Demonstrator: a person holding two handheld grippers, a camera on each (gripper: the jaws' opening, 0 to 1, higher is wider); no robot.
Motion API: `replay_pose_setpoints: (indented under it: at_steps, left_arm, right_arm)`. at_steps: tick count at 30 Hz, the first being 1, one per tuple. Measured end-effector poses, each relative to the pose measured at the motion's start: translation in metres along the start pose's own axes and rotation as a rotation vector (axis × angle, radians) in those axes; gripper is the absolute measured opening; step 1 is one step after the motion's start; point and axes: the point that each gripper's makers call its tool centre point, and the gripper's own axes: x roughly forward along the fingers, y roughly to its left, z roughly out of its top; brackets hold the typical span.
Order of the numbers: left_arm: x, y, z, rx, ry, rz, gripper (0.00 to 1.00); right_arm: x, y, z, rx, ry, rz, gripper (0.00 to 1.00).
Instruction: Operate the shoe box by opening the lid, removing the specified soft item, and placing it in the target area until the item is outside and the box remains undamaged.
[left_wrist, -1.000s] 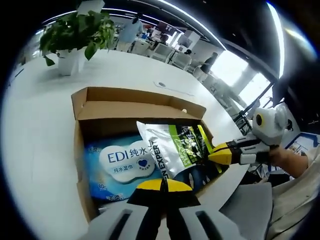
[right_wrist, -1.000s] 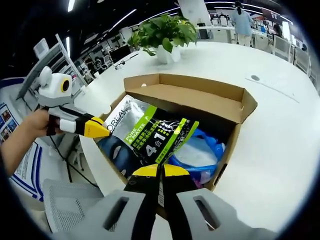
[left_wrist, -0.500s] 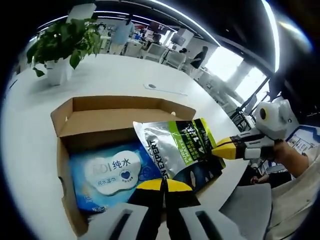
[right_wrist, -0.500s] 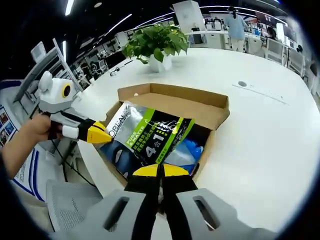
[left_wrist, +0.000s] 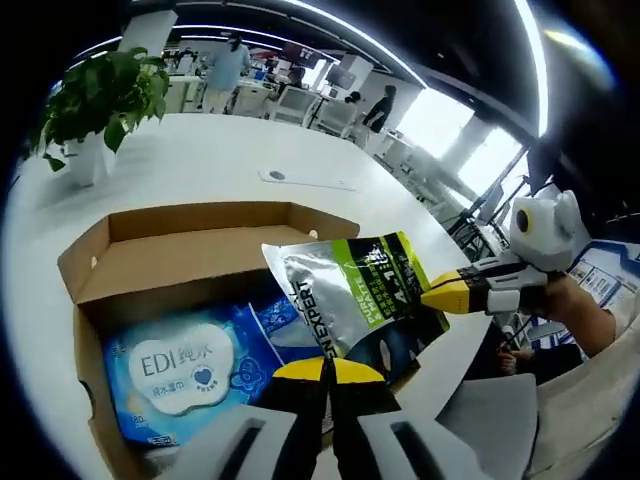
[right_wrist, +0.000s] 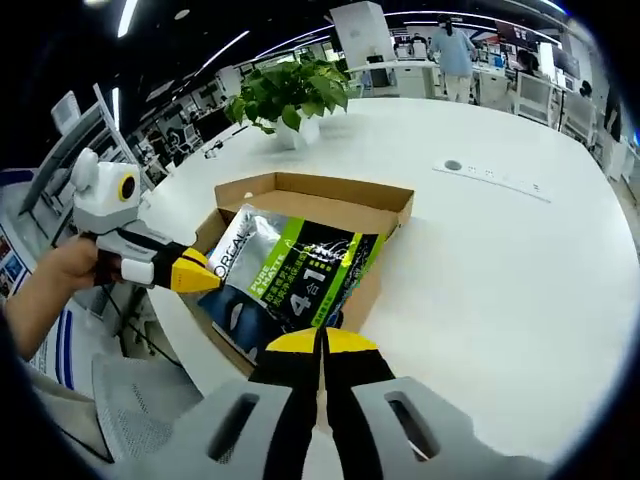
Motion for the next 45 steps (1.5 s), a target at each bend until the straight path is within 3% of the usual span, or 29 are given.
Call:
replay_pose_setpoints:
  at_steps: [18,45]
  left_arm:
    - [0.046,-0.039,0.013,0.029,0.043,-0.039,0.0]
    - [0.11,-0.089,0.023,-0.022,0.084,-0.083,0.0]
  right_arm:
    - [-0.027,-0.059,-0.005,0.062,0.008,-0.09,0.0]
    - [-0.05,-0.135,-0.026,0.134,0.035,-0.186,0.0]
